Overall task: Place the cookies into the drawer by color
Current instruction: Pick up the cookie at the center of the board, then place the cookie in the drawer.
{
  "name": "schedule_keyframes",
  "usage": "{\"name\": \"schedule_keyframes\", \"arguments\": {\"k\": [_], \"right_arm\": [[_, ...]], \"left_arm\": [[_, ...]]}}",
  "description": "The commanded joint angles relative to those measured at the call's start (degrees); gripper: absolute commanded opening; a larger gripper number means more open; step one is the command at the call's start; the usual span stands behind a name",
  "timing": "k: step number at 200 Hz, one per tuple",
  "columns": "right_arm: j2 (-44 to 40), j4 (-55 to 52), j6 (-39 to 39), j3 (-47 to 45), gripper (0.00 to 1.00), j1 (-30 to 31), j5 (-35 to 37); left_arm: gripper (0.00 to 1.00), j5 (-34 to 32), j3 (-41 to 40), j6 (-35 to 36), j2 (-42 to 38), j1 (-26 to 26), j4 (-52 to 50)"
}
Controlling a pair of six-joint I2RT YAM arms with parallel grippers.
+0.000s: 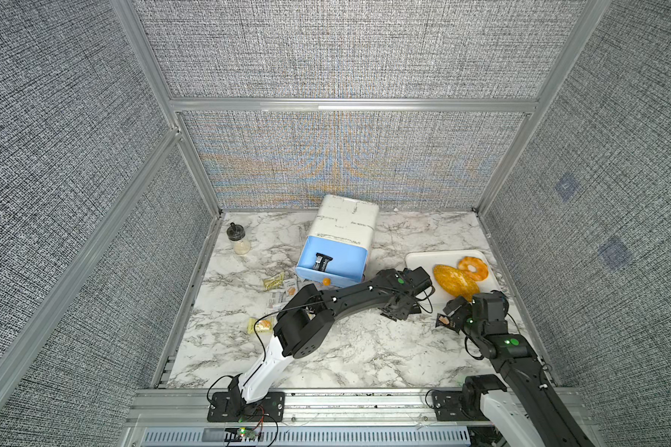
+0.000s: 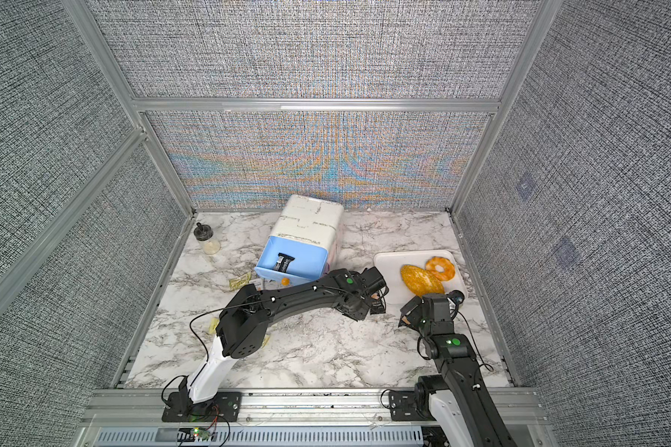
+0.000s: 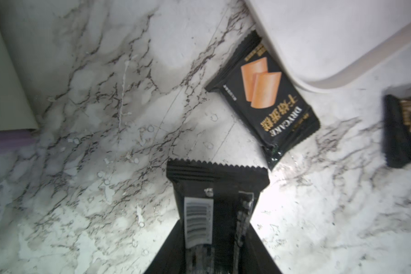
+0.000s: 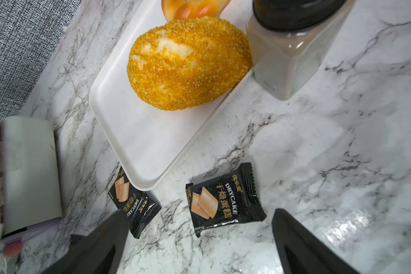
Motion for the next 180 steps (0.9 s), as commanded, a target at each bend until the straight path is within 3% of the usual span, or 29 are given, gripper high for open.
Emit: {"name": "schedule_keyframes", "arguments": {"k": [1,106,180], "right_arm": [[0.1,0.5,0.0,-0.3,0.99,0.0,0.1],[4.6,2.9,-2.1,-0.2,0.99,-0.3,-1.9],[6.0,3.7,-3.4,-0.1,0.99,-0.6,-4.4]], "left_arm": [[0.39,-0.9,-0.3,-0.4,-3.2,-0.7,0.6],[0.38,-11.0,-4.2,2.4,-20.5,-0.6,-2.6],[0.38,-14.8,-5.0,5.6,-25.6,5.4,-4.0]]}}
